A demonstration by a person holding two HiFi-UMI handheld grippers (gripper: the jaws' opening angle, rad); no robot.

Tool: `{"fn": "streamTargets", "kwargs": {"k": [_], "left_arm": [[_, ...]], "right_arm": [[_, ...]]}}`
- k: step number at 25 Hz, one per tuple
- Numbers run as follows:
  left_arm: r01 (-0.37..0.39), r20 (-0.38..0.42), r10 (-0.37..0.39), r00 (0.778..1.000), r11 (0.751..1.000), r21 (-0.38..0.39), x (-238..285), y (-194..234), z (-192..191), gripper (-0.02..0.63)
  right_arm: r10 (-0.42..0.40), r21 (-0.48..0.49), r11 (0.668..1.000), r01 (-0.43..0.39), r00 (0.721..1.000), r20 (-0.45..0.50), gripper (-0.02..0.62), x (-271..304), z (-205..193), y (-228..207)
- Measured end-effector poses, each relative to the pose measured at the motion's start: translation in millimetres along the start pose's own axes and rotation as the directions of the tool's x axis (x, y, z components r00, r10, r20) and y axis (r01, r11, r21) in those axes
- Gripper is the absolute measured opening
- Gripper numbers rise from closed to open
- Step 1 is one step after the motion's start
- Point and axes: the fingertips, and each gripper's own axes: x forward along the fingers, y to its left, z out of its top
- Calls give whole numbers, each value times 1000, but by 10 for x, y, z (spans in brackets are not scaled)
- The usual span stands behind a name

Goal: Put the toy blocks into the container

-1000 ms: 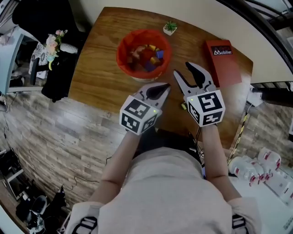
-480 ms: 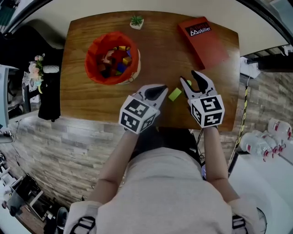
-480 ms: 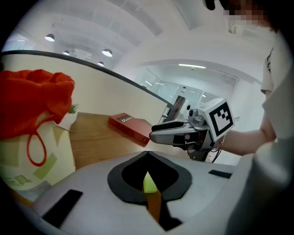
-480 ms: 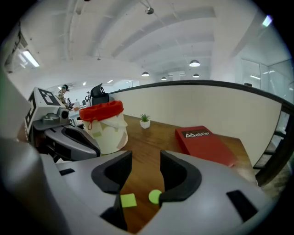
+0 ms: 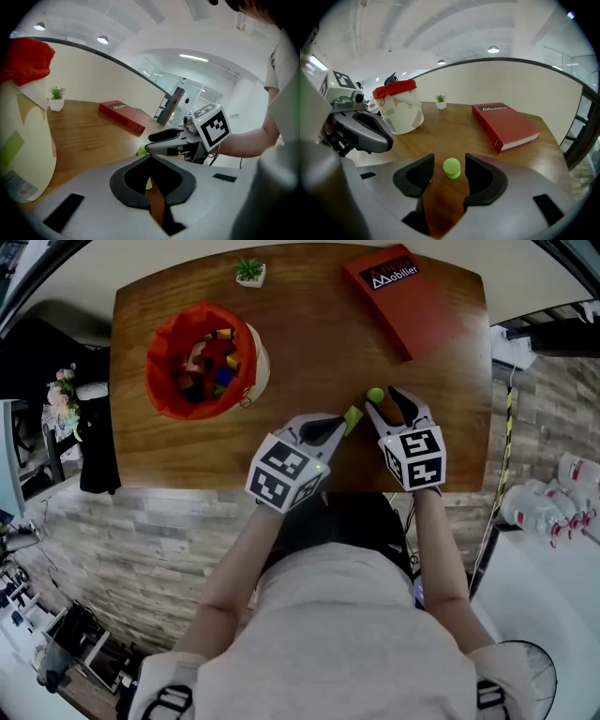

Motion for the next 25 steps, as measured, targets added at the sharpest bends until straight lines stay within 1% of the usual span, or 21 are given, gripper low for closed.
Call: {"fn": "streamTargets", "kwargs": {"k": [8, 10, 12, 16, 21, 25], "left_arm": [[-28, 3, 28, 1000, 999, -35, -19, 150, -60, 12], [-39, 5, 39, 999, 998, -47, -36, 199, -75, 12], [-47, 4, 47, 999, 998, -49, -53, 225, -89, 12], [-55, 9, 55, 998, 997, -55, -75, 234, -115, 12], [-58, 22, 59, 998, 997, -58, -101, 215, -112, 12], [-81, 49, 84, 995, 995, -61, -204, 255, -63, 12]], "right_arm": [[-21, 13, 1000, 22, 999, -44, 199, 164, -201, -74], [-24, 6, 1000, 25, 999, -48, 181, 181, -221, -74], [-29, -6, 1000, 28, 998, -48, 138, 183, -220, -71], [-29, -20, 999, 28, 998, -48, 138, 188, -230, -59], [-23, -24, 999, 22, 999, -41, 138, 178, -199, -31], [-17, -29, 999, 17, 1000, -3, 138, 132, -32, 19]]}}
